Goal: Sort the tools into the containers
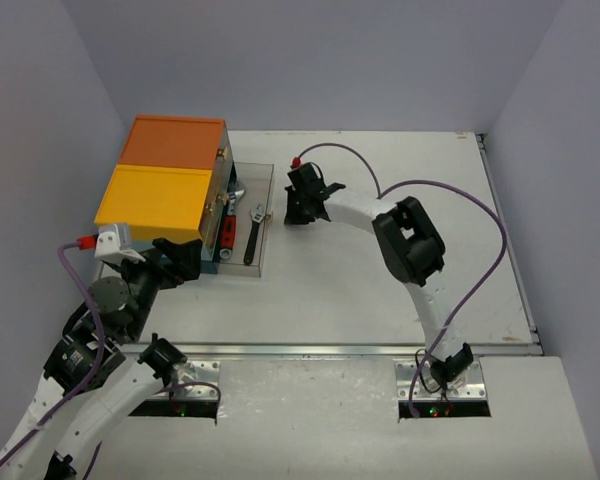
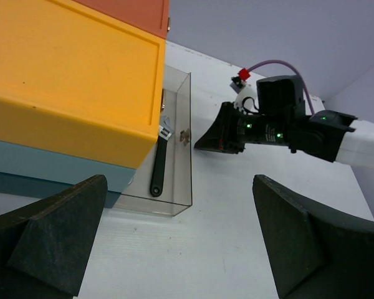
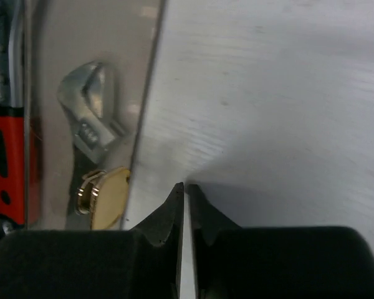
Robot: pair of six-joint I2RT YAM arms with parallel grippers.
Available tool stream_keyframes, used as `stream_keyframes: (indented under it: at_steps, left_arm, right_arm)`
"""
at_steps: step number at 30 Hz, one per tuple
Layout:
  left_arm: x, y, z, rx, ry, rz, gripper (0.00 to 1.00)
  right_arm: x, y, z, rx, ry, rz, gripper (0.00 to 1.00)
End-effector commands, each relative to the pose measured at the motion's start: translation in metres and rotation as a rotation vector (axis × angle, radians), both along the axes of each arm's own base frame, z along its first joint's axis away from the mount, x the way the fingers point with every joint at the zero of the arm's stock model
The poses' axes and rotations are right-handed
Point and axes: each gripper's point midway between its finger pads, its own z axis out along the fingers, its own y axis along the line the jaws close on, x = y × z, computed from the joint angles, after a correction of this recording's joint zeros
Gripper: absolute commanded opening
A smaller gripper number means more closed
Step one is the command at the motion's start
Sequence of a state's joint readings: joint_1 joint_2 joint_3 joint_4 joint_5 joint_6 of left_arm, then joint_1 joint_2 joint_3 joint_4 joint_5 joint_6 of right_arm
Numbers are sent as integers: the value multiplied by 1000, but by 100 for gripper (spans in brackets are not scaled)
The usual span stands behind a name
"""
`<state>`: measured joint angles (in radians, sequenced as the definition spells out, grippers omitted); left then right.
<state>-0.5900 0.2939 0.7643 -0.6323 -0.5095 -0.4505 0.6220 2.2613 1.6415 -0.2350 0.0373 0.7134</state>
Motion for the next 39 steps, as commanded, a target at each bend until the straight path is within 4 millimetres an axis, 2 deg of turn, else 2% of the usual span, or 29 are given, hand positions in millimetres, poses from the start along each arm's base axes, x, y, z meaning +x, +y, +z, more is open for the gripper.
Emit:
stream_keyframes:
  at_steps: [1, 3, 7, 8, 9, 10, 11, 12, 13, 14, 15, 17, 22, 26, 29, 31, 32, 33, 34, 35, 37, 38, 39]
  left_arm:
    - [2, -3, 6, -13, -21, -6, 100]
    - [3, -4, 6, -10, -19, -10, 100]
    - [4, -6, 4, -4, -13, -20, 100]
    - [4, -7, 4, -4, -12, -21, 100]
    - [4, -7, 5, -3, -13, -20, 100]
    - [4, -7, 4, -2, -12, -22, 100]
    - [4, -7, 4, -4, -14, -22, 100]
    - [4, -6, 4, -3, -13, -20, 100]
    - [4, -6, 5, -4, -15, -19, 100]
    - [4, -6, 5, -4, -15, -19, 100]
    - [4, -6, 5, -4, -15, -19, 100]
    - [5, -8, 3, 1, -10, -23, 100]
    - [8, -11, 0, 15, 7, -32, 100]
    - [9, -13, -1, 20, 12, -38, 100]
    - [10, -13, -2, 24, 17, -36, 100]
    - [10, -13, -3, 26, 19, -32, 100]
    - [11, -12, -3, 27, 20, -28, 100]
    - [11, -10, -2, 27, 20, -19, 100]
    - [11, -9, -2, 27, 22, -8, 100]
    - [11, -7, -3, 27, 28, 3, 100]
    - [11, 0, -3, 23, 34, 40, 100]
    - [11, 3, -2, 25, 35, 55, 100]
    - [11, 5, -2, 20, 38, 69, 100]
  right_arm:
    - [13, 73, 47, 341, -160, 256, 9]
    - [15, 85, 58, 429, -214, 281, 10]
    - [20, 106, 51, 531, -202, 317, 10]
    - [23, 113, 66, 565, -213, 335, 10]
    - [24, 120, 46, 574, -178, 344, 10]
    - [27, 127, 41, 594, -158, 353, 10]
    - [41, 146, 60, 660, -170, 368, 10]
    - [37, 147, 41, 654, -138, 372, 10]
    - [42, 158, 59, 699, -156, 384, 10]
    - [45, 161, 58, 714, -155, 384, 10]
    - [46, 165, 48, 724, -148, 387, 10]
    - [49, 175, 65, 788, -189, 399, 11]
    - [41, 183, 75, 847, -201, 446, 17]
    - [33, 188, 93, 917, -220, 519, 23]
    - [29, 185, 89, 920, -199, 538, 25]
    - [34, 174, 75, 853, -183, 476, 26]
    - [40, 163, 82, 805, -182, 426, 28]
    - [41, 145, 76, 719, -164, 358, 34]
    - [38, 117, 52, 585, -147, 270, 44]
    - [36, 85, 50, 460, -167, 182, 56]
    - [33, 36, 61, 338, -220, 66, 67]
    - [20, 22, 72, 315, -236, 71, 80]
    - [13, -5, 83, 254, -273, 25, 95]
